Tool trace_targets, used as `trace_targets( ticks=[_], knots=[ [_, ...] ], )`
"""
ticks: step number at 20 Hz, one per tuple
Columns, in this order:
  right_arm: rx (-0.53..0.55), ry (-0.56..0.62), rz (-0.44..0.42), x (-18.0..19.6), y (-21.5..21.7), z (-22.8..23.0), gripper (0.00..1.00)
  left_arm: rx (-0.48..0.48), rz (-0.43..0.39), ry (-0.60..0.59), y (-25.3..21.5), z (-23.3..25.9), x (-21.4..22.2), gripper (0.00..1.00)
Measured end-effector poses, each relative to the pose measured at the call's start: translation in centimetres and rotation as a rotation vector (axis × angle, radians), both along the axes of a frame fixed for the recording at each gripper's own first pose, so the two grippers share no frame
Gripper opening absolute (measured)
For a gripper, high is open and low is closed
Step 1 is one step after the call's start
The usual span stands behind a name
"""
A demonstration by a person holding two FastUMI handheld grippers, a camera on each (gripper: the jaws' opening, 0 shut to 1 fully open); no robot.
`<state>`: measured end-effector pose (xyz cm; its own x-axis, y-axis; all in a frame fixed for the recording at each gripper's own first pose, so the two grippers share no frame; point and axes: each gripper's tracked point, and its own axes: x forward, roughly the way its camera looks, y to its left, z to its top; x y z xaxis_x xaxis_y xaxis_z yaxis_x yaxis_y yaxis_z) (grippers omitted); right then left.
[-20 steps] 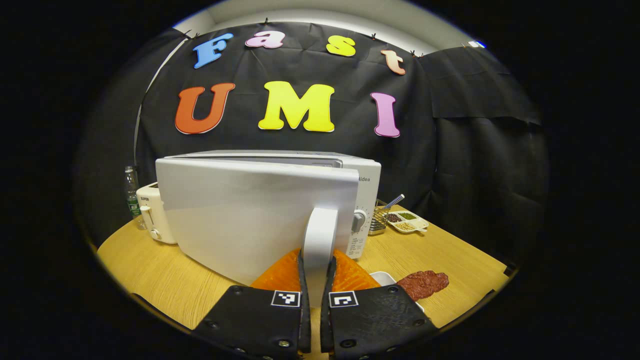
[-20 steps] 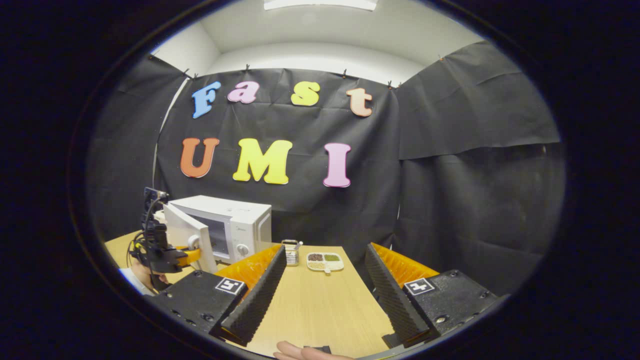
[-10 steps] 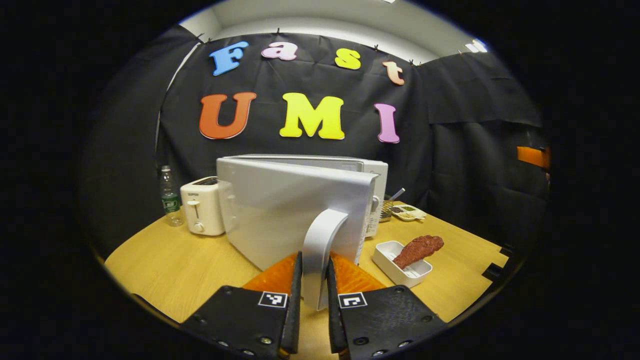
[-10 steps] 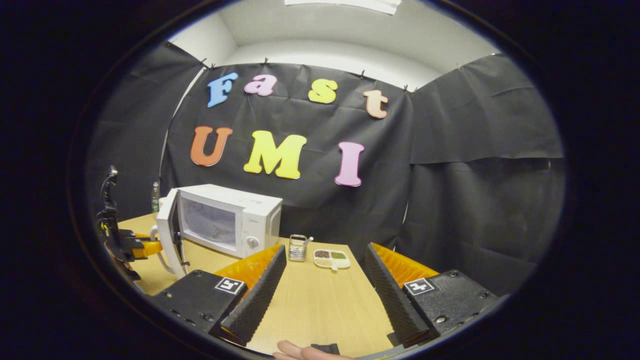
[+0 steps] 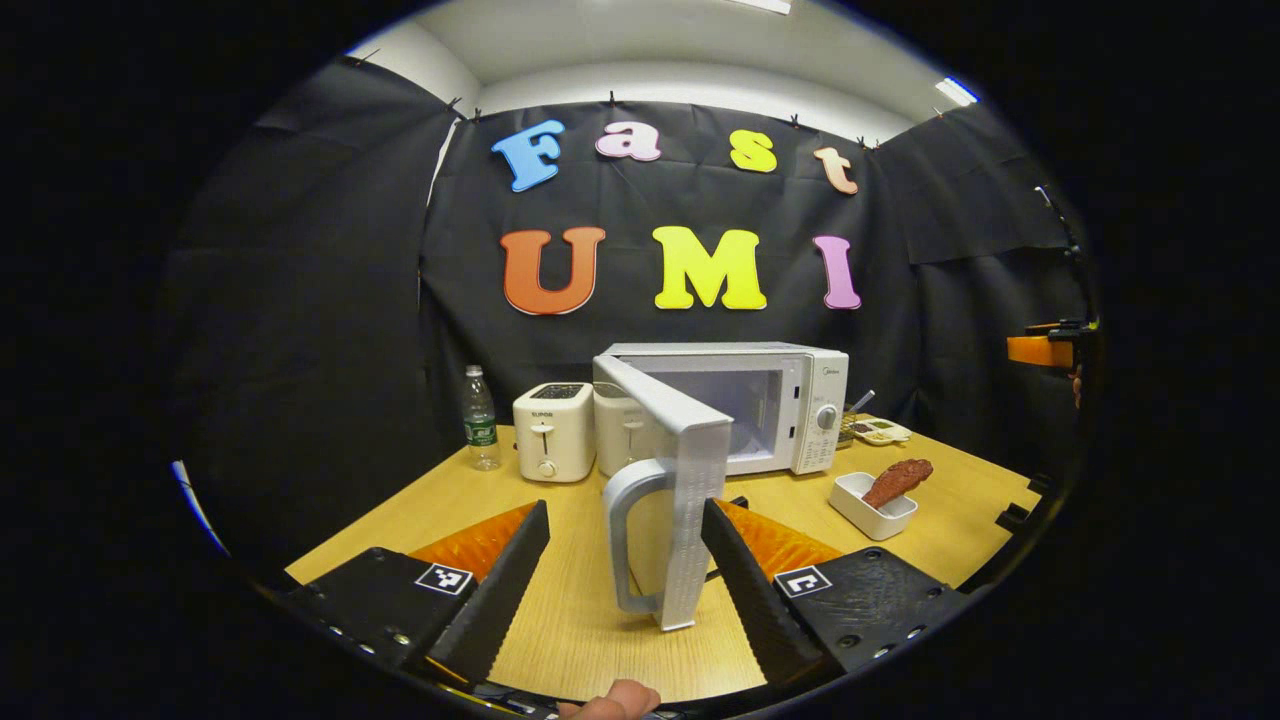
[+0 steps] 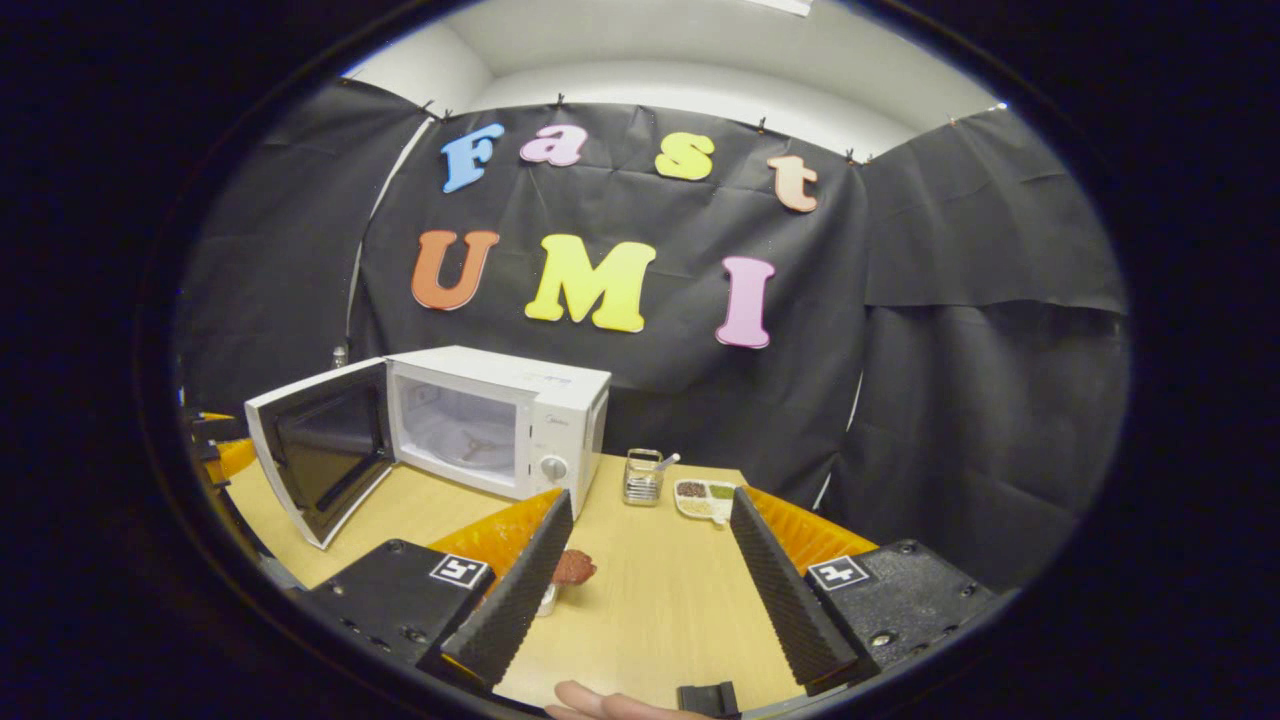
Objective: Open the microwave oven with the left hand, put the food in, and close the microwave oven.
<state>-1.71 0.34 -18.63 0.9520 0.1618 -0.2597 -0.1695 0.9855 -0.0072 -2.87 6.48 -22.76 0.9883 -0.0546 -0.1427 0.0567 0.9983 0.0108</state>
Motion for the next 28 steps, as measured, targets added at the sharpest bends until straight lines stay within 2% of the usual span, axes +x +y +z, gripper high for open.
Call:
trace_targets(
  ticks=[1,2,4,5,6,7,8,9,10,11,12,13,14,15,16,17,18,19,20,21,22,23,24,25,26,27,28],
  knots=[
    [-0.002,0.002,0.004,0.2,0.3,-0.1,1.00,0.006,0.018,-0.009,0.4,0.5,-0.3,0.81],
    [-0.006,0.002,0.005,0.4,0.5,-0.1,1.00,0.006,0.029,-0.014,0.4,1.0,-0.2,0.94],
    [-0.016,0.014,0.015,1.1,0.7,-0.5,1.00,-0.005,0.047,-0.015,0.4,1.7,-0.6,0.94],
    [-0.015,0.025,0.034,1.6,1.1,-0.8,0.96,-0.017,0.051,-0.019,0.2,2.2,-0.7,0.94],
    [-0.010,0.045,0.049,2.2,1.4,-1.2,1.00,-0.036,0.057,-0.028,-0.1,3.0,-0.8,0.94],
    [-0.009,0.079,0.066,3.0,1.5,-2.1,0.96,-0.050,0.055,-0.039,-0.5,3.6,-1.0,0.94],
    [-0.004,0.115,0.075,3.8,1.5,-2.9,1.00,-0.065,0.048,-0.062,-0.9,4.7,-0.9,0.94],
    [0.004,0.156,0.083,4.5,1.5,-3.8,1.00,-0.085,0.031,-0.083,-1.5,5.6,-1.2,0.94],
    [0.014,0.193,0.103,5.1,1.8,-4.7,0.96,-0.105,0.018,-0.099,-2.1,6.5,-1.4,0.94],
    [0.027,0.242,0.118,5.7,2.3,-5.8,1.00,-0.124,0.010,-0.114,-2.5,7.2,-1.3,0.94],
    [0.056,0.293,0.122,6.1,2.3,-6.7,0.96,-0.139,0.000,-0.125,-2.8,8.0,-1.5,0.94],
    [0.081,0.349,0.146,6.4,2.8,-7.8,1.00,-0.150,-0.010,-0.129,-3.3,8.6,-1.6,0.94],
    [0.103,0.403,0.168,6.7,3.4,-8.7,1.00,-0.152,-0.015,-0.129,-3.8,8.9,-1.8,0.94],
    [0.132,0.453,0.179,7.1,3.6,-9.7,0.96,-0.143,-0.011,-0.123,-3.8,9.1,-1.9,0.94],
    [0.159,0.498,0.198,7.4,4.0,-10.5,1.00,-0.125,0.003,-0.117,-3.8,9.2,-2.0,0.93],
    [0.188,0.540,0.213,7.6,4.4,-11.4,0.99,-0.096,0.016,-0.118,-3.8,9.5,-2.3,0.94],
    [0.217,0.578,0.229,7.9,4.7,-12.3,0.98,-0.063,0.038,-0.119,-3.7,9.6,-2.3,0.94],
    [0.248,0.611,0.249,8.3,5.2,-13.2,0.86,-0.031,0.055,-0.119,-3.6,9.7,-2.7,0.94],
    [0.281,0.637,0.269,8.6,5.4,-13.9,0.94,-0.009,0.066,-0.116,-3.6,9.7,-3.0,0.94],
    [0.311,0.665,0.286,8.8,5.7,-14.7,0.83,0.008,0.079,-0.112,-3.8,9.8,-3.1,0.94],
    [0.347,0.693,0.306,8.8,6.0,-15.3,0.92,0.015,0.085,-0.117,-3.9,10.2,-3.4,0.93],
    [0.384,0.727,0.333,8.8,6.5,-16.0,0.91,0.016,0.082,-0.128,-4.3,10.7,-3.6,0.93],
    [0.429,0.765,0.376,8.6,7.2,-16.4,0.77,0.016,0.076,-0.133,-4.6,11.0,-3.9,0.94],
    [0.474,0.805,0.420,8.1,8.0,-16.7,0.75,0.017,0.072,-0.137,-4.8,11.1,-4.1,0.94],
    [0.513,0.840,0.439,8.1,8.5,-17.0,0.82,0.019,0.068,-0.140,-5.1,11.2,-4.1,0.94],
    [0.531,0.867,0.453,8.1,8.7,-17.6,0.80,0.023,0.068,-0.141,-5.1,11.2,-4.1,0.94],
    [0.535,0.891,0.458,8.1,8.8,-18.2,0.63,0.025,0.073,-0.137,-5.1,11.0,-4.2,0.94]
  ],
)
